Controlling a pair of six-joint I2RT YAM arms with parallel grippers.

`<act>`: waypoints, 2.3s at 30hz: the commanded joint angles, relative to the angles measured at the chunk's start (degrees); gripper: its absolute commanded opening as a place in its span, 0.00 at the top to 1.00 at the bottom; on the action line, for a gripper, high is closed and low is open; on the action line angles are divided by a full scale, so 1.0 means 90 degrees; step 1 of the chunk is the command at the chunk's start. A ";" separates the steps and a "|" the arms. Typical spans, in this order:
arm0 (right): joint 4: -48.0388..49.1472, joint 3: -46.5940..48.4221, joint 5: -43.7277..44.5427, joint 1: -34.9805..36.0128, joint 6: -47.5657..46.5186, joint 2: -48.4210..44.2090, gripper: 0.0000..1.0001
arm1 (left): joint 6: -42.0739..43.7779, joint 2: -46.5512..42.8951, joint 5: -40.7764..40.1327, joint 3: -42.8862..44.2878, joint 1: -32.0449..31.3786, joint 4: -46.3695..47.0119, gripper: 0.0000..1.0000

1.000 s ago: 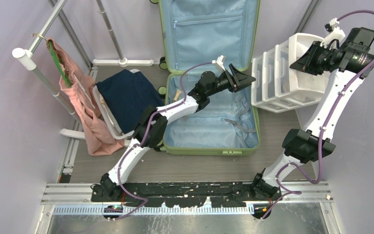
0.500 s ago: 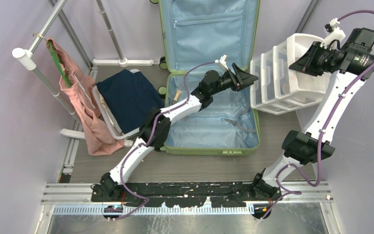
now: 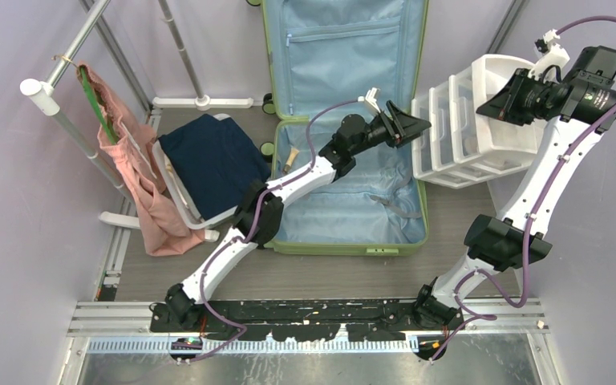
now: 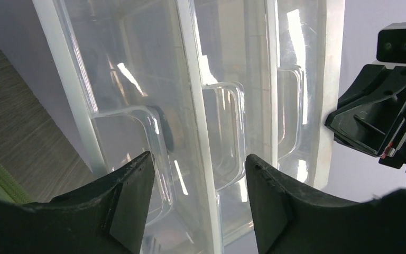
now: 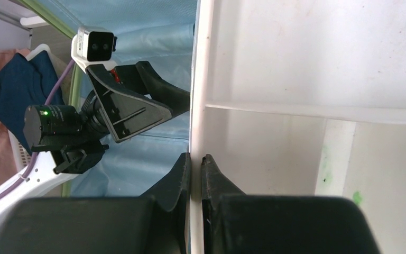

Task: Open, take out, and arrange the luggage
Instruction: Open the drawer in the storage box, then place the storage box at the center of the board.

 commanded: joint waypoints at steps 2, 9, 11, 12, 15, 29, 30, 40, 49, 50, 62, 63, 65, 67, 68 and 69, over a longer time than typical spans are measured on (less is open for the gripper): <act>0.0656 0.0491 -0.0101 -0.0011 -0.0458 -0.0571 0.99 | -0.0216 0.0071 -0.0121 0.0585 -0.0133 0.0205 0.39; 0.0830 0.0358 0.1101 -0.0005 -0.1082 -0.0641 0.99 | -0.0325 0.0144 -0.0413 0.0865 -0.0197 0.0203 0.48; 0.0865 0.0338 0.1246 0.0005 -0.1166 -0.0628 0.99 | -0.0329 0.0190 -0.0446 0.0879 -0.0219 0.0172 0.48; 0.0877 0.0325 0.1270 0.0005 -0.1190 -0.0632 0.99 | -0.0361 0.0234 -0.0471 0.0889 -0.0236 0.0172 0.48; 0.0915 0.0202 0.1325 0.0038 -0.1254 -0.0620 0.99 | -0.0475 0.0405 -0.0568 0.0993 -0.0278 0.0179 0.49; 0.1441 -0.0935 0.1992 0.0253 -0.1633 -0.0820 0.99 | -0.1033 0.1082 -0.1234 0.1147 -0.0366 -0.0149 0.47; 0.1477 -0.0987 0.2034 0.0272 -0.1652 -0.0830 0.99 | -0.1057 0.1107 -0.1271 0.1152 -0.0382 -0.0190 0.46; 0.1762 -0.1284 0.2266 0.0408 -0.1746 -0.0624 0.99 | -0.1184 0.1040 -0.1412 0.1033 -0.0419 -0.0514 0.38; 0.1943 -0.1734 0.2479 0.0612 -0.2087 -0.0515 0.99 | -0.0847 0.0462 -0.1362 0.0626 -0.0280 -0.0500 0.38; 0.2008 -0.1868 0.2576 0.0662 -0.2143 -0.0525 0.99 | -0.0738 0.0332 -0.1347 0.0554 -0.0257 -0.0507 0.38; 0.2567 -0.2914 0.3443 0.1297 -0.2487 -0.0571 0.94 | 0.0399 -0.1323 -0.0502 -0.0846 0.0190 -0.0889 0.36; 0.2514 -0.2935 0.3449 0.1335 -0.2493 -0.0561 0.87 | 0.0590 -0.1538 -0.0351 -0.1049 0.0234 -0.0994 0.36; 0.2476 -0.2986 0.3432 0.1387 -0.2480 -0.0577 0.71 | 0.1137 -0.2044 -0.0071 -0.1605 0.0354 -0.1352 0.36; 0.2416 -0.2964 0.3341 0.1408 -0.2416 -0.0610 0.58 | 0.1731 -0.2630 0.0126 -0.2271 0.0493 -0.1732 0.36; 0.2365 -0.2919 0.3312 0.1406 -0.2389 -0.0612 0.54 | 0.2070 -0.3052 0.0206 -0.2596 0.0565 -0.1964 0.36; 0.2318 -0.2856 0.3278 0.1411 -0.2352 -0.0602 0.50 | 0.2386 -0.3375 0.0234 -0.2961 0.0650 -0.2211 0.35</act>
